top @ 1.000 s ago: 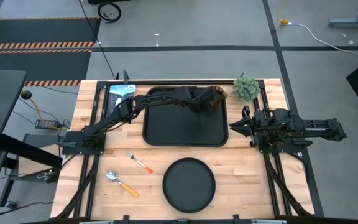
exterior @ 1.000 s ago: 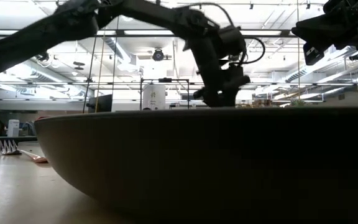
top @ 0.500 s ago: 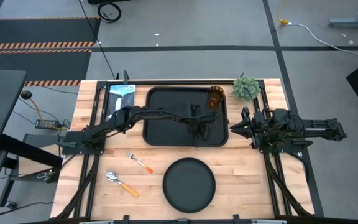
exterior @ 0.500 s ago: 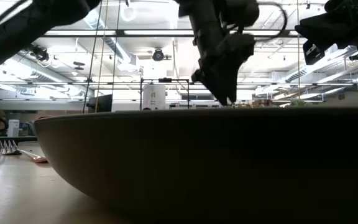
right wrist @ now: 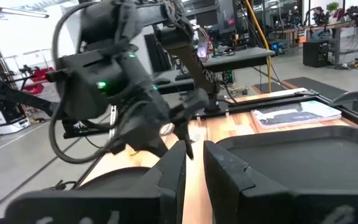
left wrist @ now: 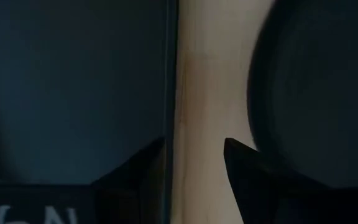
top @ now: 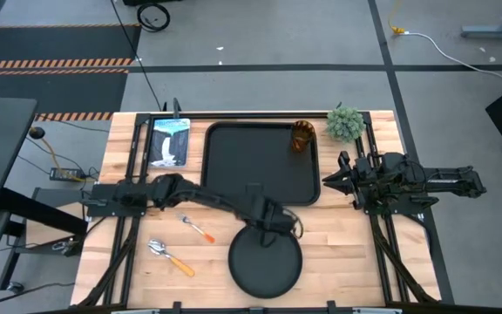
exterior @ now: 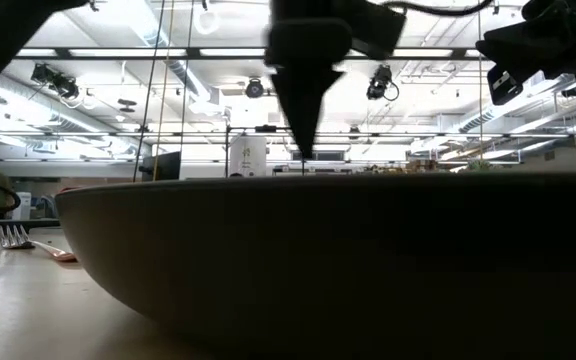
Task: Pick and place plate/cup/fork/spoon on tray
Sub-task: Put the black plate on the black tray
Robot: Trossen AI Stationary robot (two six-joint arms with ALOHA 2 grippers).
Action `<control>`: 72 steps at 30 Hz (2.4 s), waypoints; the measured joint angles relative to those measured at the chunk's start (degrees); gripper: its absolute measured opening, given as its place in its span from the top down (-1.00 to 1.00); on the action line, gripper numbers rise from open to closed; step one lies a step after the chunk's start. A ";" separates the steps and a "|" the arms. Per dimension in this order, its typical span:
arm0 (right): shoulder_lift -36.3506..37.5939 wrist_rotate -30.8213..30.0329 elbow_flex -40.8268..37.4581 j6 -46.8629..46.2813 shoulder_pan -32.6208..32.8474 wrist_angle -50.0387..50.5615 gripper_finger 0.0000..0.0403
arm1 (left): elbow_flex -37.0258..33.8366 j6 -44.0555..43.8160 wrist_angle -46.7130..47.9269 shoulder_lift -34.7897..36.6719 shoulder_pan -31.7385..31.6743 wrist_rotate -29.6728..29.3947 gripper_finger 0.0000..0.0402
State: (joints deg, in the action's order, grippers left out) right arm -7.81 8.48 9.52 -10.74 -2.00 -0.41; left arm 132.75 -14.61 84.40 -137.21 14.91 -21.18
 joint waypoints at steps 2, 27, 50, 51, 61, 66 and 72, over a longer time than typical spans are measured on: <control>0.00 0.01 0.00 0.00 0.00 -0.02 0.68 | -0.02 -0.04 1.00 0.06 1.50 -1.37 0.14; 0.00 0.43 0.00 0.28 0.00 0.12 0.68 | -0.13 2.84 5.62 1.74 5.25 -9.00 0.15; 0.00 0.45 0.00 0.24 0.00 -1.06 0.68 | -0.57 -3.84 5.23 16.12 8.51 -16.98 0.15; 0.00 0.59 0.00 0.24 0.00 -1.06 0.68 | -1.81 -3.77 4.01 16.41 8.55 -17.71 0.15; -0.04 1.26 0.00 0.33 0.00 -1.71 0.68 | -30.48 -5.50 -13.19 25.16 7.66 -13.95 0.15; -0.04 0.60 0.00 0.37 -0.02 -1.83 0.68 | -46.08 -9.82 -23.90 33.25 7.00 -9.58 0.15; -0.04 0.58 0.00 0.38 0.00 -2.23 0.68 | -64.25 -16.30 -42.61 45.33 6.44 -4.65 0.15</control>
State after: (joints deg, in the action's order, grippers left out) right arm -7.86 9.06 9.52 -10.36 -2.00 -2.64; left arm 68.49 -30.91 41.78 -91.88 21.35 -25.84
